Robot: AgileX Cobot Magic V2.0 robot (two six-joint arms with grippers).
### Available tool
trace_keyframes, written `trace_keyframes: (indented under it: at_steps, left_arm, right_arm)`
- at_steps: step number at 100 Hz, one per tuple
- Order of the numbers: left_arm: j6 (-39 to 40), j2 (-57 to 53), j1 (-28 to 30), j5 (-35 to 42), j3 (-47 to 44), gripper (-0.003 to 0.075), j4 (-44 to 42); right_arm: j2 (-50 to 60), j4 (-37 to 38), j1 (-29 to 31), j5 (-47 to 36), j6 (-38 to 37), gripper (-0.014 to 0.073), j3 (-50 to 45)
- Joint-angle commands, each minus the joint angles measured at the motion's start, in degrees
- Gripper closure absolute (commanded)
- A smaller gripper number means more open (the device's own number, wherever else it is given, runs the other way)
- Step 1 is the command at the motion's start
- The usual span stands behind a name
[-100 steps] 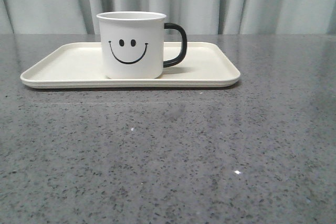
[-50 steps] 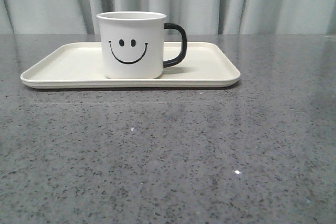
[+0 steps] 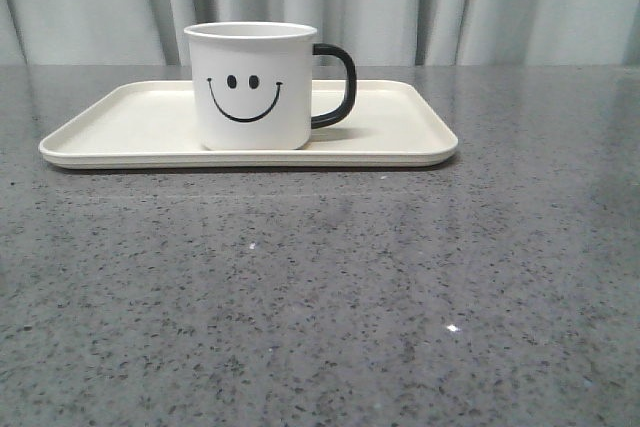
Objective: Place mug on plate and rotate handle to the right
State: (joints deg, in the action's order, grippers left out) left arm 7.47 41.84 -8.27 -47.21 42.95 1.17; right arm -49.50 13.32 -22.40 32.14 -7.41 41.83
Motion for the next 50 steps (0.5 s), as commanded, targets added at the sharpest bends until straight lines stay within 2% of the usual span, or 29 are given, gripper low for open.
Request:
trace_keyframes:
  at_steps: [1, 6, 21, 50]
  left_arm:
    - [0.3, -0.2, 0.1, 3.8, 1.4, 0.0641, 0.0]
    - [0.3, -0.2, 0.1, 3.8, 1.4, 0.0736, 0.0]
    - [0.3, -0.2, 0.1, 4.1, 1.4, 0.074, 0.0]
    - [0.3, -0.2, 0.1, 4.2, 1.4, 0.074, 0.0]
  right_arm:
    - [0.7, 1.2, 0.4, -3.8, 0.1, 0.0263, 1.5]
    - [0.7, 1.2, 0.4, -3.8, 0.1, 0.037, 1.5]
    - [0.7, 1.2, 0.4, -3.8, 0.1, 0.0663, 1.5]
    - [0.7, 1.2, 0.4, -3.6, 0.1, 0.066, 1.5]
